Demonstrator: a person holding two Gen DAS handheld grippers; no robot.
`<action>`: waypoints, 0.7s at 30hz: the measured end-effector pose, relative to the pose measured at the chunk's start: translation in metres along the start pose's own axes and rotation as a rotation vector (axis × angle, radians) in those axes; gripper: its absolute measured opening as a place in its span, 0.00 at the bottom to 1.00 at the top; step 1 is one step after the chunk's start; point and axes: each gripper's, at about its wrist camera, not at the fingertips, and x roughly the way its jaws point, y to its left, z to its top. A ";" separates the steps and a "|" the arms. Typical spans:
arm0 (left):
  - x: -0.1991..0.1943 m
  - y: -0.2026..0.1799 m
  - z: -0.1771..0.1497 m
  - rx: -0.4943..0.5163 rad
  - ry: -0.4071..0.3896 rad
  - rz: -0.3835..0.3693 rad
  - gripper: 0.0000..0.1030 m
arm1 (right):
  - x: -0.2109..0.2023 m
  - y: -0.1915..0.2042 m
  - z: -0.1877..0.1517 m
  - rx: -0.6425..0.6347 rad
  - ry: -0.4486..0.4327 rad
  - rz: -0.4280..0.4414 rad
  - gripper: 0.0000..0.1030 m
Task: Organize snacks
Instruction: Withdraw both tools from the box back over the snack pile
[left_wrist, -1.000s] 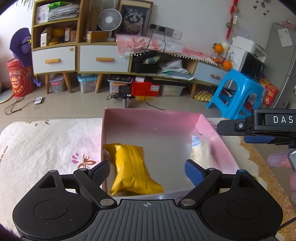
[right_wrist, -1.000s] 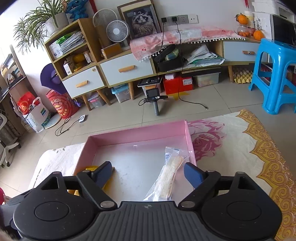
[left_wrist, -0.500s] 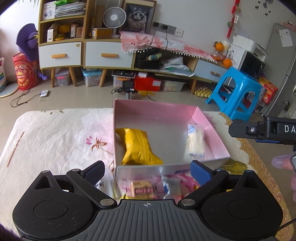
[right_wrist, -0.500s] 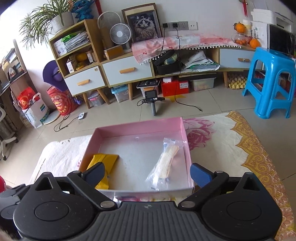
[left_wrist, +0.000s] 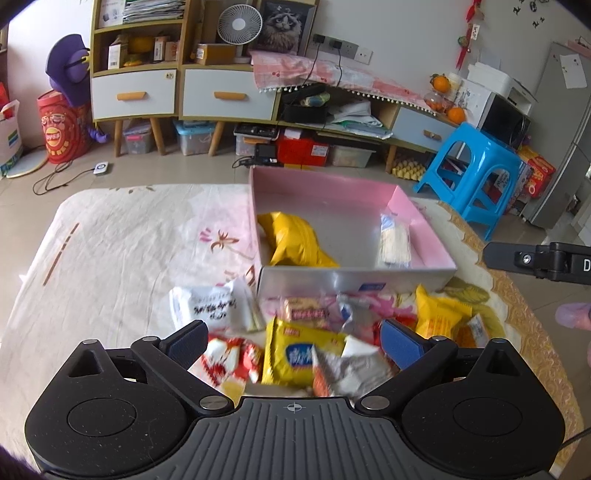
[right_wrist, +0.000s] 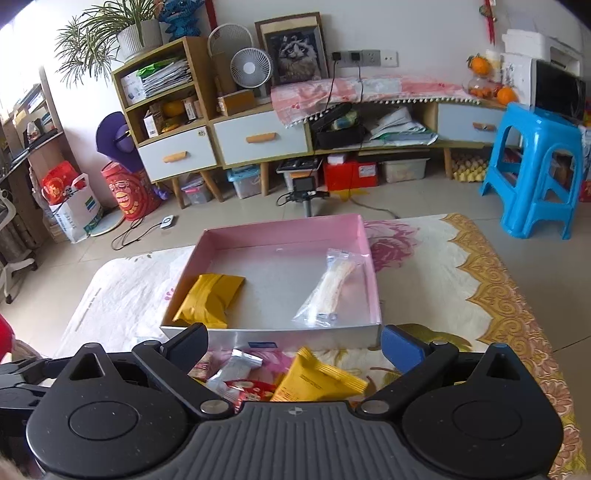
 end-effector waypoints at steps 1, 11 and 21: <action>-0.001 0.001 -0.003 -0.001 0.002 0.002 0.98 | -0.002 0.000 -0.003 -0.012 -0.006 -0.004 0.90; -0.005 0.013 -0.037 0.007 0.035 -0.006 0.98 | -0.011 0.011 -0.033 -0.138 -0.010 0.013 0.90; -0.001 0.018 -0.063 0.004 0.065 -0.009 0.97 | -0.008 0.023 -0.058 -0.238 0.055 0.036 0.92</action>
